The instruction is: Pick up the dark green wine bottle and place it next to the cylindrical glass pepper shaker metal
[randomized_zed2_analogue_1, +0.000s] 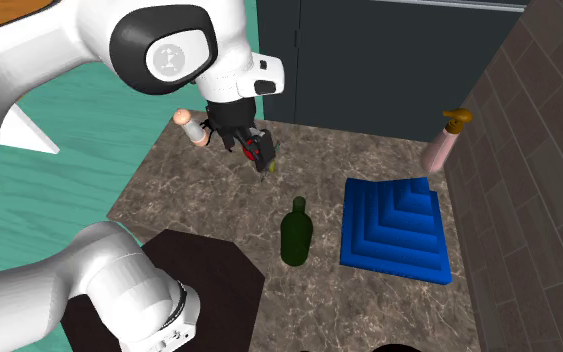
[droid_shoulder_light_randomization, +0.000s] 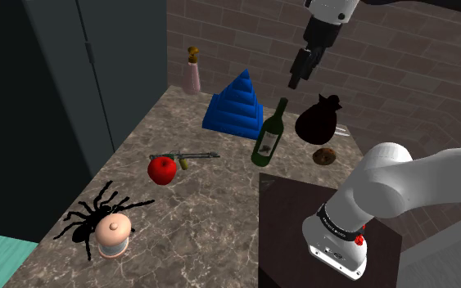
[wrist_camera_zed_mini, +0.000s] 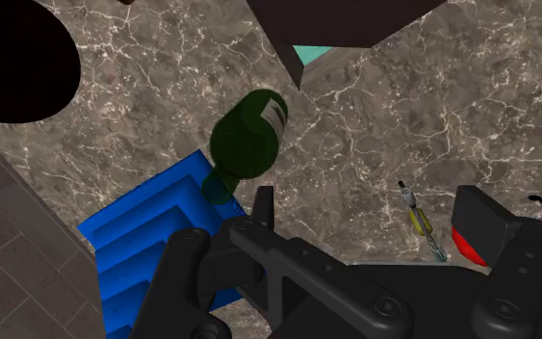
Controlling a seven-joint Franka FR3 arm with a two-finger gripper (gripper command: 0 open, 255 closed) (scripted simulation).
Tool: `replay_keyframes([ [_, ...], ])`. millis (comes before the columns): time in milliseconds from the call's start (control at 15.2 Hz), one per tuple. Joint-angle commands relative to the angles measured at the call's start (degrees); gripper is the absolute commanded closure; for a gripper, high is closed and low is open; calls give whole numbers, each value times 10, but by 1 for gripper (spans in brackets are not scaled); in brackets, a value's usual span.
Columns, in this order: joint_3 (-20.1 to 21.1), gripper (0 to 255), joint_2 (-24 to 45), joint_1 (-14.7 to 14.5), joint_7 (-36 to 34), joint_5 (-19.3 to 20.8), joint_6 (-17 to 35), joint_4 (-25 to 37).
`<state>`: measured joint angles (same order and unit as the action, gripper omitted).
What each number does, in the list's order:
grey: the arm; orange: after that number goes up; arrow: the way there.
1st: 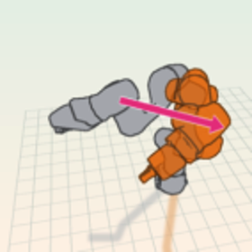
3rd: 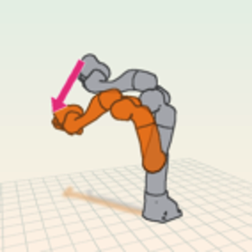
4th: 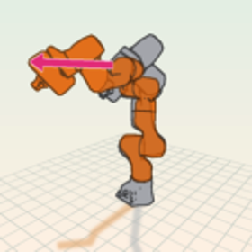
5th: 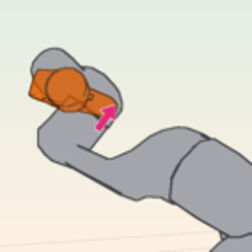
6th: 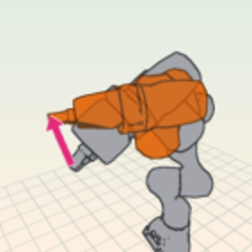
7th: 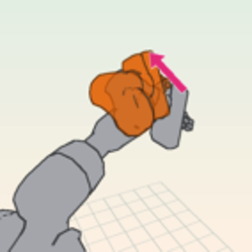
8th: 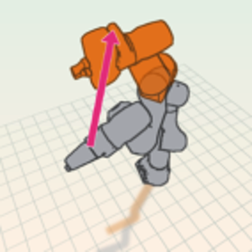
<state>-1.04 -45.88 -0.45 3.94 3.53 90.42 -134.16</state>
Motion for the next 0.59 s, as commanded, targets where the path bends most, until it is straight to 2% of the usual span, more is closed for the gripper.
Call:
replay_keyframes([
  [0,0,0,0,0,0,0,0,0],
  [528,-78,0,24,32,54,43,153,-96],
])
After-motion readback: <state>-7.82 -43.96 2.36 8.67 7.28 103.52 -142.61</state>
